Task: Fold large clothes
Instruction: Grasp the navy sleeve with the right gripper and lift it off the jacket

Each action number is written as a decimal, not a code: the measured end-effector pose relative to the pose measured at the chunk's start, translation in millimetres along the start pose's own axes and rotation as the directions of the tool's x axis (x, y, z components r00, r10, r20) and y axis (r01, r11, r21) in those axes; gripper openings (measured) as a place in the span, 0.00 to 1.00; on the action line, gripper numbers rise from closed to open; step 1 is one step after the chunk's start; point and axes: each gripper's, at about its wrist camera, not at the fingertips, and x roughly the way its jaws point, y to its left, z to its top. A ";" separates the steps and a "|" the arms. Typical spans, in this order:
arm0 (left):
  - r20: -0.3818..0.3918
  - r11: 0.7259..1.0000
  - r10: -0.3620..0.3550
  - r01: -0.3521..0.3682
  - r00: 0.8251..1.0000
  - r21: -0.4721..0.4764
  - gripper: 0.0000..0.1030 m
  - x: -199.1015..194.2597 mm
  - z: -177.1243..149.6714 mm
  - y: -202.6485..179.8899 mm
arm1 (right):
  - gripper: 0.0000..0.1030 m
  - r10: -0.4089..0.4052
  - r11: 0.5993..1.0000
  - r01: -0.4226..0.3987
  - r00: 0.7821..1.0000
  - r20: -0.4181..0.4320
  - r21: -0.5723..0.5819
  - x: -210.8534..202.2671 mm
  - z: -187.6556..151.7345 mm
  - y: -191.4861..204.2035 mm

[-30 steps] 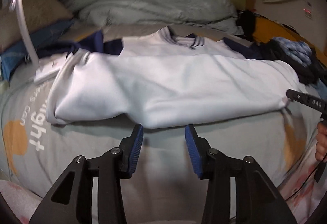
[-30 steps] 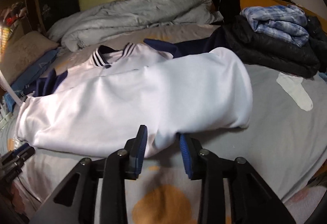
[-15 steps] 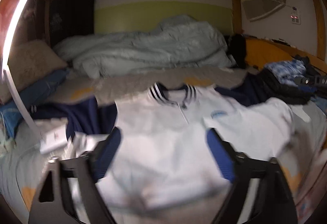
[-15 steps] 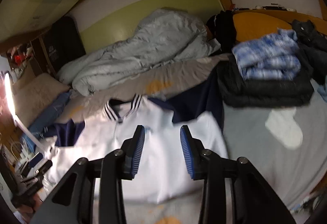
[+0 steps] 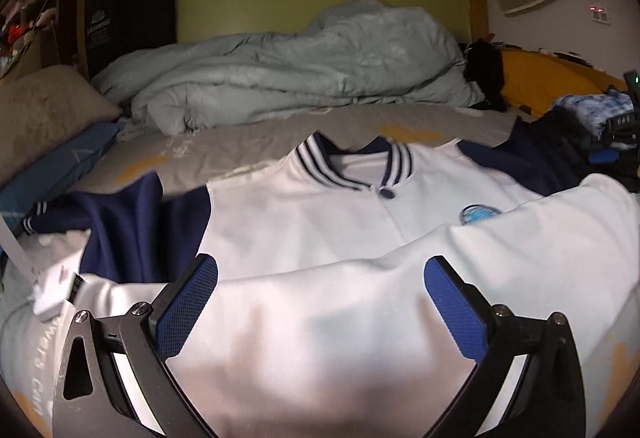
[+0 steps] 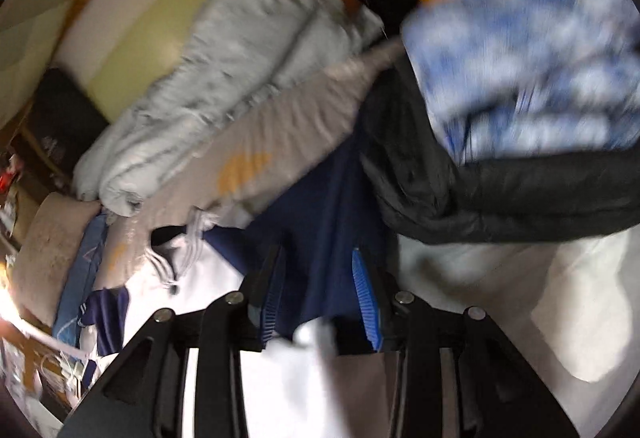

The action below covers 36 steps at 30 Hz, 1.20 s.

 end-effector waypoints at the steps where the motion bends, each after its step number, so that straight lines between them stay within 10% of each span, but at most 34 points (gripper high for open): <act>1: 0.004 1.000 0.009 -0.009 1.000 -0.011 1.00 4.6 -4.1 1.5 | 0.33 -0.028 1.000 0.028 0.999 -0.019 0.006 11.2 0.3 -4.5; 9: -0.011 0.999 0.000 -0.001 1.000 -0.051 1.00 12.9 -13.2 8.0 | 0.32 -0.081 0.997 0.081 0.996 -0.046 0.002 54.4 18.6 -8.1; 12: -0.009 0.999 0.006 -0.007 1.000 -0.046 1.00 12.4 -13.5 6.4 | 0.05 -0.089 0.996 0.089 0.995 -0.039 -0.014 57.5 16.4 -8.5; 17: -0.003 0.999 0.019 -0.020 1.000 -0.025 1.00 10.4 -14.7 1.7 | 0.04 -0.052 0.981 0.064 0.996 0.071 -0.182 25.1 7.4 23.5; 26: -0.020 1.000 0.017 -0.017 1.000 -0.026 1.00 13.6 -14.7 2.7 | 0.06 0.017 0.895 -0.070 0.992 -0.122 -0.441 21.4 -40.9 70.0; 36: -0.045 1.000 0.001 -0.002 0.999 -0.029 1.00 17.6 -15.3 1.5 | 0.40 -0.012 1.000 0.011 1.000 -0.015 -0.016 35.8 9.3 7.5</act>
